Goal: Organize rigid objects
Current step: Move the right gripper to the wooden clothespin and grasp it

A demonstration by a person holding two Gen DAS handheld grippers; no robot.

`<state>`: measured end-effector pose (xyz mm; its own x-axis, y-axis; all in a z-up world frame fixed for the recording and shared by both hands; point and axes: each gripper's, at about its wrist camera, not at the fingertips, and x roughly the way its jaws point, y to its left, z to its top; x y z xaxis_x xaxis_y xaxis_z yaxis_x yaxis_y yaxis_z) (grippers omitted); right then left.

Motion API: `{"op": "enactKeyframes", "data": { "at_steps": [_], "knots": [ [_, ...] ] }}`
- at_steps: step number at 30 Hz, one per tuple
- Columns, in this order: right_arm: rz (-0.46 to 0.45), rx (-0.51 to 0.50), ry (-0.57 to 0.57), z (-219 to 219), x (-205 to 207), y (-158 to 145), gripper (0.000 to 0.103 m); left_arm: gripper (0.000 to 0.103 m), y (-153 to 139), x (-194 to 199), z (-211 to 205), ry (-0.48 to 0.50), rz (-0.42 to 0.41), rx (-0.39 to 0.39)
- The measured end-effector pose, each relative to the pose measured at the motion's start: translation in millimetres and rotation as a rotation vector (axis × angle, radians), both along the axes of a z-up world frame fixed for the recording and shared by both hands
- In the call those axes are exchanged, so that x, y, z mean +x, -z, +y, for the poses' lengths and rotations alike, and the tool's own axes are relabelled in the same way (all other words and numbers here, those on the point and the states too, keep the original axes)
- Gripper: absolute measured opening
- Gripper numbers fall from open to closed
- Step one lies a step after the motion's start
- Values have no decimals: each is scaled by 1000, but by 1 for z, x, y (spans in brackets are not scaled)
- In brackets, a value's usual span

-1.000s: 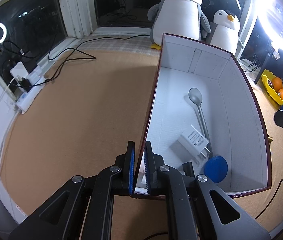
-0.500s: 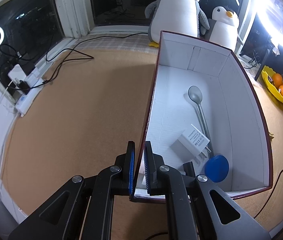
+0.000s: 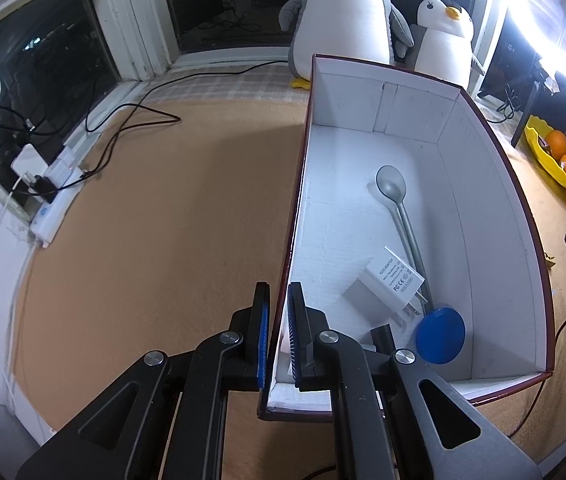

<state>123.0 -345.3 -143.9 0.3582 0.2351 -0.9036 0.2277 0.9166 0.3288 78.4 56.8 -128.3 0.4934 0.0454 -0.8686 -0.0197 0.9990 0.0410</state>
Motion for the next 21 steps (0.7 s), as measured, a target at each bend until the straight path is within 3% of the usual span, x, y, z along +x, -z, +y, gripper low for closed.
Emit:
{"op": "enactKeyframes", "data": {
  "at_steps": [10,14,17,21],
  "knots": [
    [46,58,24,-8,13,14,48,8,0,3,-1,1,3,-2],
    [24,-9,-77,-1,14,12,39,8,0,3,-1,1,4,-1],
    [21,-10,-217,5,19,15,39,8,0,3,-2,2,4,2],
    [21,-154,-399,26,19,20,39,8,0,3,-2,3,4,3]
  ]
}}
